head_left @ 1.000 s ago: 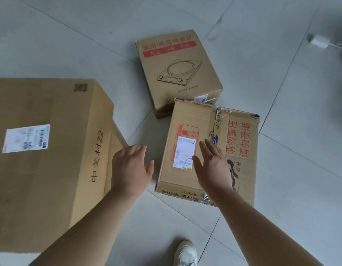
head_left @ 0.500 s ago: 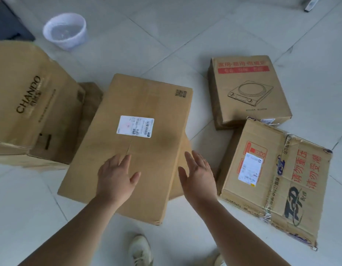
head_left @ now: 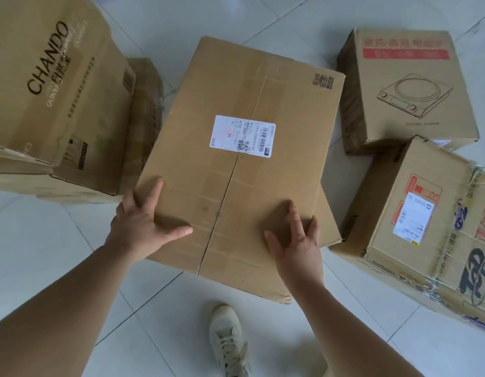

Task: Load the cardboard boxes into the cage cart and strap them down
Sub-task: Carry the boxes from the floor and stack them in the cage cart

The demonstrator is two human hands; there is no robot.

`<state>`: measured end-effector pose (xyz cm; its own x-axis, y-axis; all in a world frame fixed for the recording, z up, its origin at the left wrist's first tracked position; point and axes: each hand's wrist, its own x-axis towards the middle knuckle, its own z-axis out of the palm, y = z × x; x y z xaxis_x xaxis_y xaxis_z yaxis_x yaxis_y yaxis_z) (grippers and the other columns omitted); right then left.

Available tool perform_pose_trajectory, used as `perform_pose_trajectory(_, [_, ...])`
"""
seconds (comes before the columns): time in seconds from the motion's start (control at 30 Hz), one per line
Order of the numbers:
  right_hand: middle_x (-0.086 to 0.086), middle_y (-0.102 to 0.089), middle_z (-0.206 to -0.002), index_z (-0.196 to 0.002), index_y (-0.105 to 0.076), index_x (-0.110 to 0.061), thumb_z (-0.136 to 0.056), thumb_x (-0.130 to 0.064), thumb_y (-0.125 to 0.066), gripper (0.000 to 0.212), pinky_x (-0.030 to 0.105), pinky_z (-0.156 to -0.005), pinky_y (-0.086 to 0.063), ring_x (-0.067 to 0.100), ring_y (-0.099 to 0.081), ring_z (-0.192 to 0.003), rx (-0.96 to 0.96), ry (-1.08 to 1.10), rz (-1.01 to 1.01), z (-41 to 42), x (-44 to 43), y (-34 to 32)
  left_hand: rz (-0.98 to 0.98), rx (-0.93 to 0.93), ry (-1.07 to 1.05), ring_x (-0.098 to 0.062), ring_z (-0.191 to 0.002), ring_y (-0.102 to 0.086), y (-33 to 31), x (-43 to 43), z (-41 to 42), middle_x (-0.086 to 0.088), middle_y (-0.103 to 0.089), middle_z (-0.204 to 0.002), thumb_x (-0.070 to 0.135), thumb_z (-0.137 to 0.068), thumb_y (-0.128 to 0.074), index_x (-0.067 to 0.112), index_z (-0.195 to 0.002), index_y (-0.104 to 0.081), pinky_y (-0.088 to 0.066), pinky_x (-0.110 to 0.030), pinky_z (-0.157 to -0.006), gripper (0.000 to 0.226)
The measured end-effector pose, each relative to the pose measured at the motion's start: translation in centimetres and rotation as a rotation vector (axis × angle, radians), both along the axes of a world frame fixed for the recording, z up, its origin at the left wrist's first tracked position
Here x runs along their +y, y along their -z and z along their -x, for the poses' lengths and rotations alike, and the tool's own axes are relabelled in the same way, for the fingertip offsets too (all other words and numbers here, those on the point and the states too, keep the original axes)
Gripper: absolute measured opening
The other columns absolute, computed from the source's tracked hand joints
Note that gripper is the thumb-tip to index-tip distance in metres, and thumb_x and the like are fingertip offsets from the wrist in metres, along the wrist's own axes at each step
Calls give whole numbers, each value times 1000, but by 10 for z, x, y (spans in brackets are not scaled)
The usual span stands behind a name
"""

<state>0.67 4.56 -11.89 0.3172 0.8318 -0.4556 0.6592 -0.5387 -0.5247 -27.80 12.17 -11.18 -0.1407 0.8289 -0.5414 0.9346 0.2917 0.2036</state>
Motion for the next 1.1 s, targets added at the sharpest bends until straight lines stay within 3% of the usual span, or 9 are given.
perform_pose_trajectory(0.1, [13,-17,-150,-146,-12,-49,-84,-54,-58,78,42,-94,-49,36,-49,-120,19,57,-16,4,1,4,-6,-36,-48,-37,-129,-28,0,3,-1,-7,-16,-142,94,-31,-54,64,-137,8,-35,-54,-104,127])
perform_pose_trajectory(0.3, [9,-27,-145,-143,-23,-50,-76,-57,-65,79,39,-95,-47,28,-47,-122,-19,154,-50,-8,14,-10,-51,-81,-73,-37,-127,-31,-16,2,-19,-11,-21,-141,80,-44,-72,57,-143,-5,-34,-50,-105,122])
perform_pose_trajectory(0.5, [0,-34,-143,-136,-37,-49,-61,-75,-61,83,32,-87,-46,19,-53,-118,-168,137,-78,-35,46,-67,-87,-144,-209,-34,-126,-33,-65,0,-39,-7,-32,-136,87,-35,-66,63,-138,-20,-39,-49,-103,116])
perform_pose_trajectory(0.8, [2,-40,-137,-137,-39,-47,-59,-77,-60,86,35,-91,-46,22,-55,-114,-134,-81,-69,-62,50,-206,-130,-98,-326,-34,-127,-34,-203,-43,-60,-8,-33,-138,91,-37,-61,55,-142,-22,-37,-48,-103,118])
perform_pose_trajectory(1.1, [2,-39,-137,-136,-40,-45,-60,-79,-58,85,37,-93,-44,23,-54,-115,-120,-388,-251,-57,33,-393,-292,-96,-619,-30,-126,-37,-383,-144,-70,-4,-32,-139,94,-37,-55,55,-141,-21,-40,-45,-100,116])
